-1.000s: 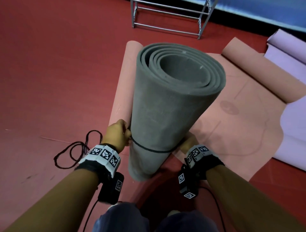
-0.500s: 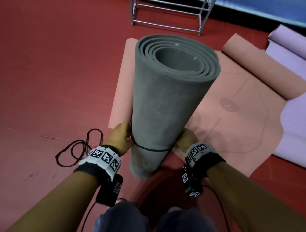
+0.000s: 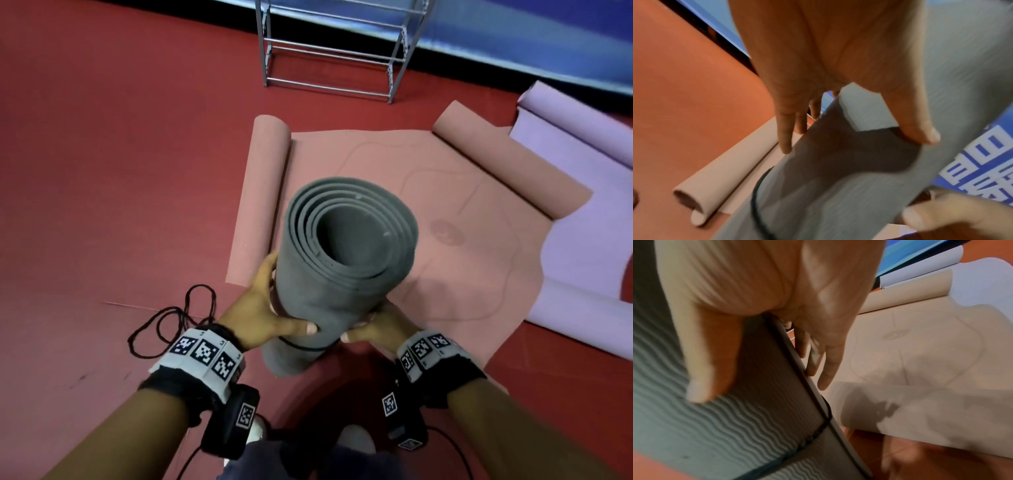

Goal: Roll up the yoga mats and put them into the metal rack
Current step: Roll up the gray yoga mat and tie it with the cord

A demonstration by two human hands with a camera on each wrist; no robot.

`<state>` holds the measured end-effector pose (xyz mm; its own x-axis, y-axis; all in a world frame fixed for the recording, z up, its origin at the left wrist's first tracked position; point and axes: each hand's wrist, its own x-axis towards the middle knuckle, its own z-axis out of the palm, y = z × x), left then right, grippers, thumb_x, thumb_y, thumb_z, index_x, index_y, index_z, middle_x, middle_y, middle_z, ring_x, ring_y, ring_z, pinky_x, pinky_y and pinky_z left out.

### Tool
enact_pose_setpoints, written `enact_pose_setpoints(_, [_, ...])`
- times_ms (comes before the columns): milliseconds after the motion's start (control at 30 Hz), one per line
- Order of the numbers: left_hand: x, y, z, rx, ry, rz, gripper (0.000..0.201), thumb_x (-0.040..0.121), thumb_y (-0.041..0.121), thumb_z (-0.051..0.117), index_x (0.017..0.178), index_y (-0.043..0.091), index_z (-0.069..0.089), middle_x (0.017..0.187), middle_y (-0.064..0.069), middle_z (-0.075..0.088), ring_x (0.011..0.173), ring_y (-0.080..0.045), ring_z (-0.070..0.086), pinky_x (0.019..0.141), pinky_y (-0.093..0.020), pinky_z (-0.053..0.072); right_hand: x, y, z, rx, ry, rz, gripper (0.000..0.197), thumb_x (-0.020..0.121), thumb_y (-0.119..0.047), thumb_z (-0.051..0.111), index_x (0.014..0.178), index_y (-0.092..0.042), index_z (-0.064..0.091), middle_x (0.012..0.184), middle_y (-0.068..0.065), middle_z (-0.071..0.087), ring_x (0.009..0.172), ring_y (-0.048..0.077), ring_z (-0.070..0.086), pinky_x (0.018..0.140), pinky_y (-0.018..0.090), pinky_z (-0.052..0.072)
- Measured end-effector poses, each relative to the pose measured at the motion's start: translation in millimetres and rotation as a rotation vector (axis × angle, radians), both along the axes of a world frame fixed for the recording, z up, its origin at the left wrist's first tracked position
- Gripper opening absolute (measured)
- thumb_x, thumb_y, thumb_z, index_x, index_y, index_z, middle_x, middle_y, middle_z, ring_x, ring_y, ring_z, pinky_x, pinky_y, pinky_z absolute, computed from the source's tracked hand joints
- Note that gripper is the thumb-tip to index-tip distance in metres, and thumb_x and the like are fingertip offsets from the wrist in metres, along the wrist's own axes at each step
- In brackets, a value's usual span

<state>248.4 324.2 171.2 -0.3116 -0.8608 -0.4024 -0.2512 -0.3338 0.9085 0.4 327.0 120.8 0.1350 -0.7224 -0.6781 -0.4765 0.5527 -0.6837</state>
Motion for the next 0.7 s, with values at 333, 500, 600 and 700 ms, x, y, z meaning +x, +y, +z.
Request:
enact_pose_setpoints(333, [30, 8, 75, -0.002, -0.015, -0.035, 0.115, 0.043, 0.038, 0.090, 0.132, 0.048, 0.018, 0.128, 0.026, 0.047, 0.110, 0.024, 0.046, 0.086, -0.002, 0.040, 32, 14, 75, -0.029, -0.051, 0.061, 0.107, 0.031, -0.062, 0.093, 0.126, -0.023, 0.061, 0.118, -0.011, 0.069, 0.113, 0.006, 0.063, 0.101, 0.037, 0.050])
enact_pose_setpoints(500, [59, 1, 113, -0.044, -0.048, -0.037, 0.117, 0.045, 0.037, 0.093, 0.130, 0.056, 0.015, 0.129, 0.024, 0.049, 0.114, 0.020, 0.046, 0.086, -0.001, 0.039, 61, 4, 125, -0.091, -0.058, 0.060, 0.110, 0.036, -0.058, 0.094, 0.131, -0.020, 0.055, 0.120, -0.009, 0.068, 0.115, 0.008, 0.062, 0.101, 0.039, 0.050])
enact_pose_setpoints(600, [78, -14, 146, -0.069, -0.050, -0.034, 0.117, 0.046, 0.038, 0.093, 0.132, 0.056, 0.016, 0.129, 0.021, 0.052, 0.116, 0.007, 0.052, 0.082, -0.006, 0.045, 77, -14, 169, -0.121, -0.074, 0.044, 0.112, 0.039, -0.047, 0.097, 0.136, -0.020, 0.049, 0.126, -0.007, 0.065, 0.119, 0.010, 0.059, 0.102, 0.040, 0.049])
enact_pose_setpoints(700, [98, -40, 190, -0.107, -0.048, -0.063, 0.121, 0.043, 0.046, 0.089, 0.139, 0.048, 0.016, 0.131, 0.024, 0.049, 0.121, 0.006, 0.049, 0.090, -0.006, 0.041, 96, -39, 218, -0.179, -0.067, 0.029, 0.115, 0.038, -0.045, 0.098, 0.136, -0.014, 0.048, 0.127, -0.003, 0.064, 0.121, 0.011, 0.058, 0.101, 0.035, 0.050])
